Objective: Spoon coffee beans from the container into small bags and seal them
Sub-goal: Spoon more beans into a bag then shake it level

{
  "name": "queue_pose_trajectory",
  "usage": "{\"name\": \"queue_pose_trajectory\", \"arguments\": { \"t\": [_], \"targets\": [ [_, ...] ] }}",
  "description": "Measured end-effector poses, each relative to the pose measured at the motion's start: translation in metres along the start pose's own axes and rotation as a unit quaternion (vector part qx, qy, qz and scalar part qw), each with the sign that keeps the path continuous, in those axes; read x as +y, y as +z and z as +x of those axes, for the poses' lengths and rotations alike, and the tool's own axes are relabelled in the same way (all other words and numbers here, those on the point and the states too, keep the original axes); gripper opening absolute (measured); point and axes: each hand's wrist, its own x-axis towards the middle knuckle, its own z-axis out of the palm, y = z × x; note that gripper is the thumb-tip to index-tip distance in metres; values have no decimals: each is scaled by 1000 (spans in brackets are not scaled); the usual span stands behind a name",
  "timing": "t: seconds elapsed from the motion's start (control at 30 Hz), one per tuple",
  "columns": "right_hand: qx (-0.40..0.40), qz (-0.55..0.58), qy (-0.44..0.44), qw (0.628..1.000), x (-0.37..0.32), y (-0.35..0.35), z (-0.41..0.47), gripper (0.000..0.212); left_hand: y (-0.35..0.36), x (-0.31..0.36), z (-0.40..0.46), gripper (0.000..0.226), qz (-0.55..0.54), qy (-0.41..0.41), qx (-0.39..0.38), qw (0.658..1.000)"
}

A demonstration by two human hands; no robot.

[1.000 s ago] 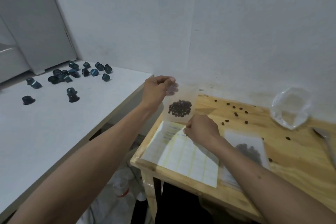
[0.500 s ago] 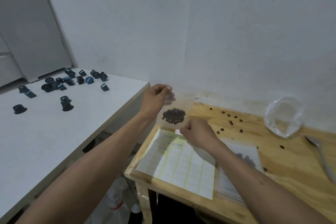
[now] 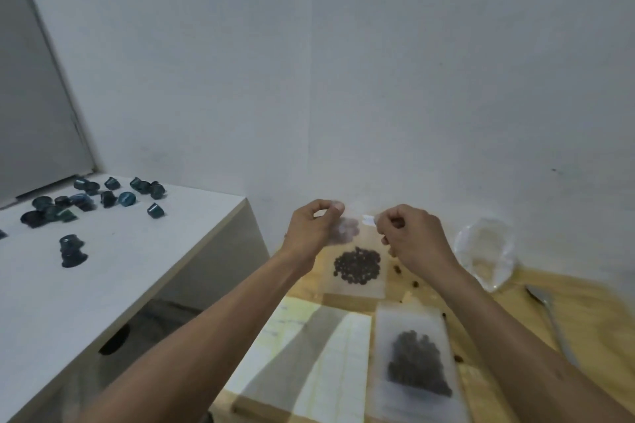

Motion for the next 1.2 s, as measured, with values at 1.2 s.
{"name": "queue_pose_trajectory", "arguments": {
  "t": [1.2],
  "targets": [
    [101, 264, 65, 957, 29, -66, 27, 49, 95, 38, 19, 24, -25, 25, -108, 994]
  ]
}}
